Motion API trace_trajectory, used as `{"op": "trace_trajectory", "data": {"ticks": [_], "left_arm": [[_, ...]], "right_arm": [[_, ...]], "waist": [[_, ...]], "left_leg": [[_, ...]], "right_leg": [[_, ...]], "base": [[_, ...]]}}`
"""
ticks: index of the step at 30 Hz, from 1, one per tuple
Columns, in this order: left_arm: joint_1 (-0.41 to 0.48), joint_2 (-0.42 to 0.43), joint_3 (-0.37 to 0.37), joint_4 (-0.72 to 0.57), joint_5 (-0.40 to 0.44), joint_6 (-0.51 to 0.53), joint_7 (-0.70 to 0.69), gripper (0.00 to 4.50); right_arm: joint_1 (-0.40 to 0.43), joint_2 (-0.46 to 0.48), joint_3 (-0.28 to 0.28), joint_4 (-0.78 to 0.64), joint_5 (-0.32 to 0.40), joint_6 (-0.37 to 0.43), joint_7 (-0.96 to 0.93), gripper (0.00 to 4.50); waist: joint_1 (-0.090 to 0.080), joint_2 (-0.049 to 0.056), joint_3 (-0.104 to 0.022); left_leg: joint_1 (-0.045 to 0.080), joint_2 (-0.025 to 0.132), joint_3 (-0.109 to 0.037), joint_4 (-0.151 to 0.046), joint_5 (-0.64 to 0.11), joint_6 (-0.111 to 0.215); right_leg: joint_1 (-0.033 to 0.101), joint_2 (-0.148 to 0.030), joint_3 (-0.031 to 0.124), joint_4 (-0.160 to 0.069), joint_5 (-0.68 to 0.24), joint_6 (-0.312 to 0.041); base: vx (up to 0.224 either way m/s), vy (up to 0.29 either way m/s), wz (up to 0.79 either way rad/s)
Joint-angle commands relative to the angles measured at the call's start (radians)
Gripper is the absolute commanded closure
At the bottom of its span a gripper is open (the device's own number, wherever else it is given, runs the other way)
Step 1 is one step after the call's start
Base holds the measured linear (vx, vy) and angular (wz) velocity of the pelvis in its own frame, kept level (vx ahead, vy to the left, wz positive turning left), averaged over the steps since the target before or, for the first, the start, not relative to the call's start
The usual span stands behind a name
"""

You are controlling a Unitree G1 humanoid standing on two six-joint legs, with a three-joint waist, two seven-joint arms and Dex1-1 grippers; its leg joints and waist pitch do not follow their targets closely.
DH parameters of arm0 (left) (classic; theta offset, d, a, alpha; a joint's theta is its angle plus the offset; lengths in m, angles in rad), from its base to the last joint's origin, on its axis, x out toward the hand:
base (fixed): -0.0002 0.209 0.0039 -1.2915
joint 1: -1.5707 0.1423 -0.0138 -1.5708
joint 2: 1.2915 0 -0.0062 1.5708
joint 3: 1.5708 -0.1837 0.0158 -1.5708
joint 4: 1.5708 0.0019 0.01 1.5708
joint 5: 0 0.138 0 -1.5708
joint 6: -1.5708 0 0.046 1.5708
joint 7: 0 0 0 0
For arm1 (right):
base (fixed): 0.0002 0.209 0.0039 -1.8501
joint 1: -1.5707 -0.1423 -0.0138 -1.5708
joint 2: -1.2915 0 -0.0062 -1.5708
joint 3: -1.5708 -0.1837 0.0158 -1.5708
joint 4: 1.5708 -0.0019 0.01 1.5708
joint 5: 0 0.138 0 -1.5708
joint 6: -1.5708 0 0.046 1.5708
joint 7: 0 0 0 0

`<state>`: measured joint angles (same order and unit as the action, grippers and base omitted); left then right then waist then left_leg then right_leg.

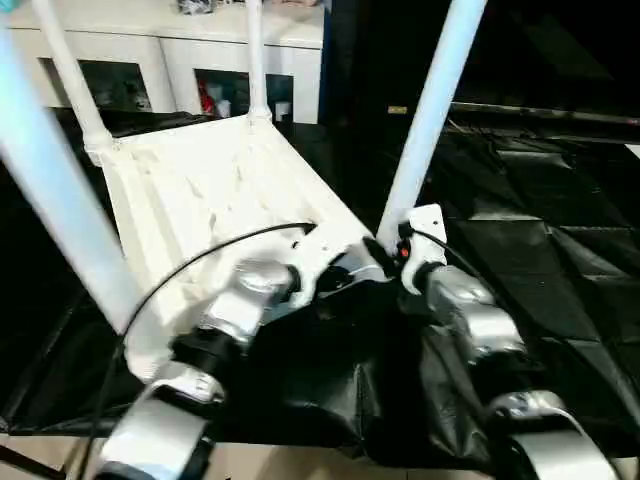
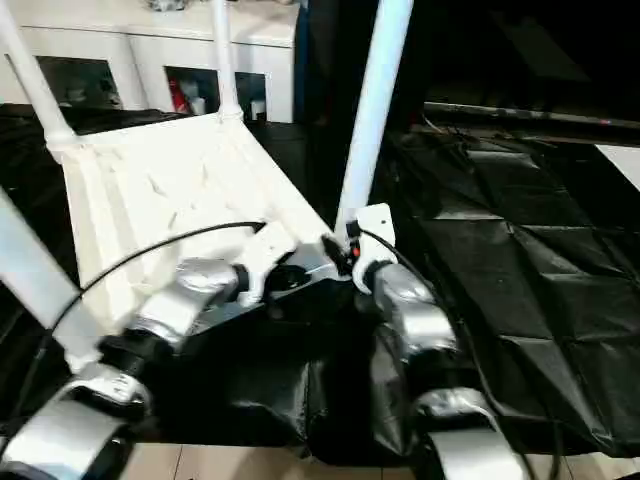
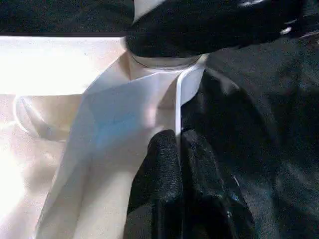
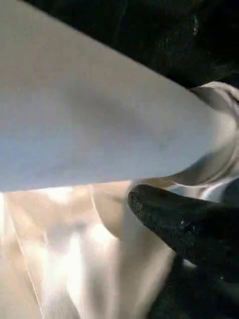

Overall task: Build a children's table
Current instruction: Rotate leg to tighten

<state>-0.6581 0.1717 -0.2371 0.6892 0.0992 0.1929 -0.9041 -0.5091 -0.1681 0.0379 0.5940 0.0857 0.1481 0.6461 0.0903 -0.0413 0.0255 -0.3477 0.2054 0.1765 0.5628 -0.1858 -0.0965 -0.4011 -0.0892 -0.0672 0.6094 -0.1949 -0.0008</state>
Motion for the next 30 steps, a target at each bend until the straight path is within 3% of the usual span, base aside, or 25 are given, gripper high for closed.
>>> {"op": "trace_trajectory", "data": {"ticks": [1,4,8,14,19,24,30], "left_arm": [[0.01,-0.008,-0.039,-0.023,-0.028,-0.027,-0.071,4.5],[0.029,0.035,-0.052,-0.056,-0.047,-0.034,-0.171,4.5],[0.074,0.108,-0.067,-0.143,-0.107,-0.013,-0.348,4.5],[0.106,0.156,-0.07,-0.205,-0.14,0.024,-0.442,4.5],[0.118,0.167,-0.073,-0.228,-0.146,0.038,-0.462,4.5],[0.122,0.166,-0.072,-0.233,-0.141,0.042,-0.454,4.5],[0.091,0.136,-0.05,-0.163,-0.086,0.02,-0.303,4.5]], "right_arm": [[0.033,0.019,0.127,-0.034,0.031,0.032,0.177,1.58],[0.06,-0.038,0.135,-0.093,0.053,0.039,0.277,1.58],[0.102,-0.131,0.152,-0.187,0.084,0.065,0.429,1.58],[0.126,-0.192,0.17,-0.239,0.103,0.083,0.538,1.58],[0.13,-0.197,0.189,-0.246,0.097,0.09,0.554,1.91],[0.135,-0.2,0.216,-0.253,0.082,0.094,0.564,2.26],[0.122,-0.166,0.185,-0.202,0.068,0.077,0.473,2.43]], "waist": [[0.004,-0.006,-0.037],[0.006,-0.005,-0.036],[0.007,-0.005,-0.037],[0.019,-0.005,-0.037],[0.023,-0.008,-0.036],[0.023,-0.008,-0.037],[0.021,-0.009,-0.034]], "left_leg": [[-0.008,0.025,-0.004,-0.067,-0.21,0.059],[-0.006,0.027,-0.003,-0.068,-0.226,0.056],[-0.006,0.028,-0.002,-0.066,-0.205,0.067],[-0.001,0.031,0.002,-0.062,-0.181,0.071],[-0.002,0.029,0.0,-0.065,-0.2,0.048],[-0.003,0.028,0.0,-0.062,-0.173,0.051],[-0.003,0.026,0.0,-0.063,-0.198,0.042]], "right_leg": [[0.049,-0.053,0.044,-0.081,-0.199,-0.172],[0.047,-0.055,0.044,-0.082,-0.211,-0.183],[0.049,-0.054,0.045,-0.075,-0.158,-0.202],[0.049,-0.053,0.043,-0.067,-0.107,-0.235],[0.049,-0.055,0.045,-0.073,-0.175,-0.211],[0.05,-0.054,0.044,-0.068,-0.138,-0.212],[0.048,-0.054,0.044,-0.074,-0.187,-0.202]], "base": [[0.0,0.0,0.0],[0.0,0.0,0.0],[0.0,0.0,0.0],[0.0,0.0,0.0],[0.0,0.0,0.0],[0.0,0.0,0.0],[0.0,0.0,0.0]]}}
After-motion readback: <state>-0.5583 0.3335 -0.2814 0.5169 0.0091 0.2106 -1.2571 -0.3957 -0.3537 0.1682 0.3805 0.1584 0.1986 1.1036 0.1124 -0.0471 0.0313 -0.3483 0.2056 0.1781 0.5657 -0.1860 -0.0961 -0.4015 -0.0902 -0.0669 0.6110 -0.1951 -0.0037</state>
